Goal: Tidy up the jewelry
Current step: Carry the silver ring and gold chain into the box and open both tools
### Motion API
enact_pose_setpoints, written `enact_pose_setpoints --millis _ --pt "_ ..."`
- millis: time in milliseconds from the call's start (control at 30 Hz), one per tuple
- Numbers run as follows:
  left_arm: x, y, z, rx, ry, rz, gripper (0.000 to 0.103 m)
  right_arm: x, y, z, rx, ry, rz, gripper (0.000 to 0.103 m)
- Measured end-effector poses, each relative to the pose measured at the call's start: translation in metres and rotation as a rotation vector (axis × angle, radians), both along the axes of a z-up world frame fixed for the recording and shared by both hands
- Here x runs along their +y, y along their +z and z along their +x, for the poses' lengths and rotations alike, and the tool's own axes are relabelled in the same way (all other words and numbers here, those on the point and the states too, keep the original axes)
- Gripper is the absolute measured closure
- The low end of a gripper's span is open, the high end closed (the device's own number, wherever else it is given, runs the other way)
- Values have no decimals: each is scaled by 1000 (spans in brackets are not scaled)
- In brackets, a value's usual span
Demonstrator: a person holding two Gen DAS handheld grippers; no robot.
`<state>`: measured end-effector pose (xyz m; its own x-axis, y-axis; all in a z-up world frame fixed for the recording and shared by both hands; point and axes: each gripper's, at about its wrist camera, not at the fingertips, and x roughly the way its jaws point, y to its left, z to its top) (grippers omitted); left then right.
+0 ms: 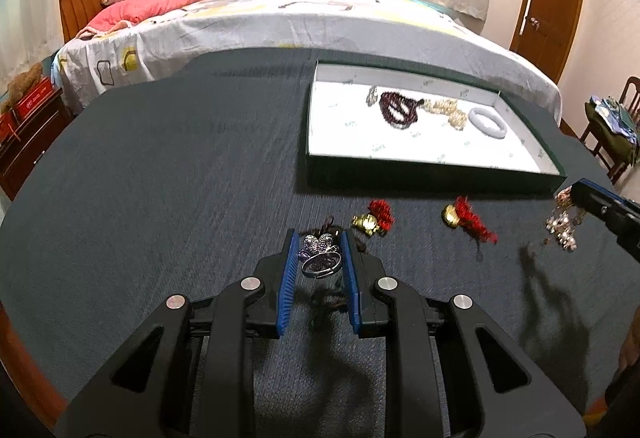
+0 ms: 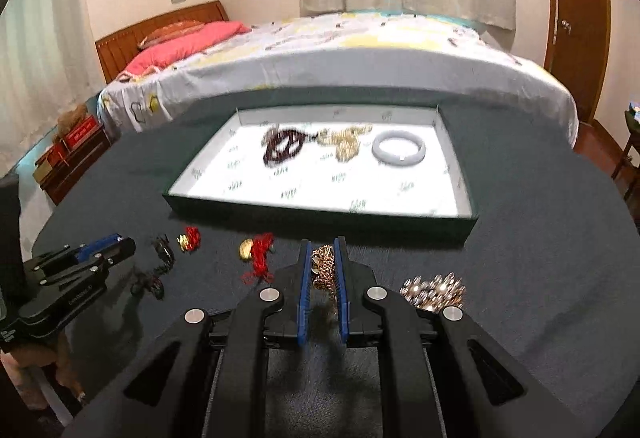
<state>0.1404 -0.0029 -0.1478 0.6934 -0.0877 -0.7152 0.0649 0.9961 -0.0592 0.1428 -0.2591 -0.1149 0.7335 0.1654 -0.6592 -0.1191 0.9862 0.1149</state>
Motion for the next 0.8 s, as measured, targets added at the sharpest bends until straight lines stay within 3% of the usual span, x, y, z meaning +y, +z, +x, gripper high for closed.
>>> enact_pose_setpoints --millis 233,533,667,800 --pt "-2 24 12 -37 -11 -38 82 -13 32 6 -71 -13 29 91" --pt "-25 67 54 -139 -65 -71 82 -27 69 39 -177 -36 18 91" --pt "-42 80 80 -180 -93 -62 82 -36 74 59 -197 -51 18 91" --pt "-61 69 107 -170 -122 -50 82 -44 57 79 -161 -63 17 91"
